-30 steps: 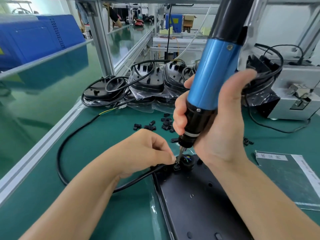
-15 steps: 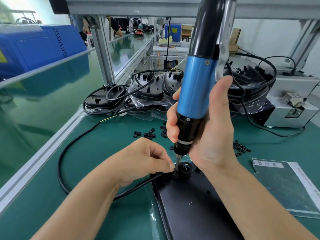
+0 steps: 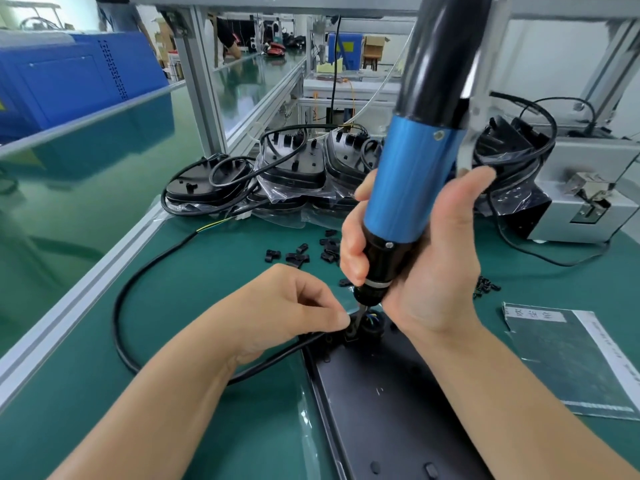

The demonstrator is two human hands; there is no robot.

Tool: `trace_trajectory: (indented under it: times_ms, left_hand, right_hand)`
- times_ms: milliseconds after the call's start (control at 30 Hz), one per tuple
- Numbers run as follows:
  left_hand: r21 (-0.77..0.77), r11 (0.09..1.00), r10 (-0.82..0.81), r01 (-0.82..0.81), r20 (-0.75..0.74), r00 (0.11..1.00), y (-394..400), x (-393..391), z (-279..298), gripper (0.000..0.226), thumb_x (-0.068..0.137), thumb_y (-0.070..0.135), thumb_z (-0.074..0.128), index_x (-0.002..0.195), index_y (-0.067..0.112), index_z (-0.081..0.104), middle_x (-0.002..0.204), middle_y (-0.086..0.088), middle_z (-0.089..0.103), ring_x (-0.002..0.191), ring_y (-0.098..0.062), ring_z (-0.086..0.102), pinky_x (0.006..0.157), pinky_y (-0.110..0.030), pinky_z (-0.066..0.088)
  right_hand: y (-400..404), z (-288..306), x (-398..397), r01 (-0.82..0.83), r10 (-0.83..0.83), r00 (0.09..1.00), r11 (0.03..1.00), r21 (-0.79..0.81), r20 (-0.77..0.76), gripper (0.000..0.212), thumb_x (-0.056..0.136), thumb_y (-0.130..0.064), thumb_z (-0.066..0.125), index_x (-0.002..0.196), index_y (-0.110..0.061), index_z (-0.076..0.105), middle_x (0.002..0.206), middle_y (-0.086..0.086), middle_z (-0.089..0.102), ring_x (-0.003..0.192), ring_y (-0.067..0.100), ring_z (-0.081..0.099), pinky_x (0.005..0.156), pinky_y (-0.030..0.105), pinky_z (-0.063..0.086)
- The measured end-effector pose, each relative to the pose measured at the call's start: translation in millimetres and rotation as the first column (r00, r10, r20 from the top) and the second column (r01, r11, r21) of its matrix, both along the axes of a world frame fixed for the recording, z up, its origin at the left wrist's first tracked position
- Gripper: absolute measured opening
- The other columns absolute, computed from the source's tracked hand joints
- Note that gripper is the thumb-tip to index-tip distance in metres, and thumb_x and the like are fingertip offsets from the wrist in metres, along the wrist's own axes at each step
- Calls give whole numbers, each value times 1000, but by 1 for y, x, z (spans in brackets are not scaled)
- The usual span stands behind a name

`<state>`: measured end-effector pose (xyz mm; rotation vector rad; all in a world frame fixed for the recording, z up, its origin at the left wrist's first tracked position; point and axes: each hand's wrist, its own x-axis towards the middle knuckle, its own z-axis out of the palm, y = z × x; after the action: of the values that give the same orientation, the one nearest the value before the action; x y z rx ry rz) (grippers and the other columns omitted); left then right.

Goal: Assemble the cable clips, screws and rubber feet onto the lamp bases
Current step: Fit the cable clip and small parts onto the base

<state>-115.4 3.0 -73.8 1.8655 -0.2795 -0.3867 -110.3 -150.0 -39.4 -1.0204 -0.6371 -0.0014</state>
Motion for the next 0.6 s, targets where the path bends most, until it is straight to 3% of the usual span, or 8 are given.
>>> trace_trajectory:
  times_ms: [133, 233, 333, 433, 500, 567, 600]
  left_hand:
    - [41, 997, -58, 58, 12, 998, 4, 3, 2, 7, 77, 12, 78, 73, 16, 77, 71, 2, 71, 65, -5, 59, 65, -14, 46]
    - [151, 977, -151, 148, 9, 989, 6, 12, 11, 3, 79, 19, 79, 76, 19, 77, 64, 10, 66, 58, -2, 53, 55, -11, 41]
    - [204, 962, -185, 181, 2, 983, 5, 24, 18, 10, 82, 26, 75, 85, 16, 77, 66, 9, 67, 59, -2, 53, 55, -14, 42]
    - [205, 970, -144, 132, 43, 989, -10, 38, 23, 12, 85, 23, 72, 88, 12, 76, 70, 7, 71, 62, -1, 60, 56, -17, 43]
    - [261, 959, -148, 113, 116, 982, -32, 48, 26, 11, 86, 26, 71, 86, 17, 76, 74, 5, 73, 67, -2, 64, 60, -20, 48]
    - [296, 947, -187, 124, 193, 963, -61, 59, 29, 11, 87, 26, 70, 85, 17, 76, 70, 6, 73, 66, -4, 63, 66, -24, 52]
    - [302, 943, -213, 141, 220, 952, -77, 63, 30, 11, 87, 23, 70, 85, 15, 77, 65, 9, 70, 63, -2, 62, 65, -19, 52]
  right_hand:
    - [-11, 4, 3, 7, -6, 1000, 994, 110, -10, 70, 89, -68, 19, 93, -7, 54, 61, 8, 53, 44, 18, 46, 49, 23, 39]
    - [-24, 8, 9, 20, -21, 1000, 983, 184, 1, 65, 98, -54, 10, 92, -10, 58, 62, 6, 56, 46, 16, 48, 51, 21, 39]
    - [-42, 15, 15, 101, -103, 995, 972, 214, -1, 69, 102, -44, -1, 94, -12, 60, 63, 3, 58, 48, 14, 50, 51, 18, 40]
    - [-61, 22, 21, 242, -240, 970, 945, 222, -36, 51, 102, -43, 18, 98, -14, 59, 63, 1, 58, 49, 13, 50, 51, 18, 40]
    - [-72, 26, 22, 325, -315, 946, 913, 248, -80, 48, 87, -54, 36, 98, -13, 59, 63, 3, 57, 50, 15, 49, 50, 20, 40]
    - [-89, 25, 26, 431, -413, 902, 870, 241, -123, 47, 91, -57, 39, 99, -14, 58, 63, 2, 57, 51, 14, 49, 49, 22, 41]
    - [-97, 24, 26, 479, -457, 878, 845, 236, -145, 46, 96, -56, 34, 99, -16, 58, 63, 1, 57, 51, 14, 49, 50, 22, 41]
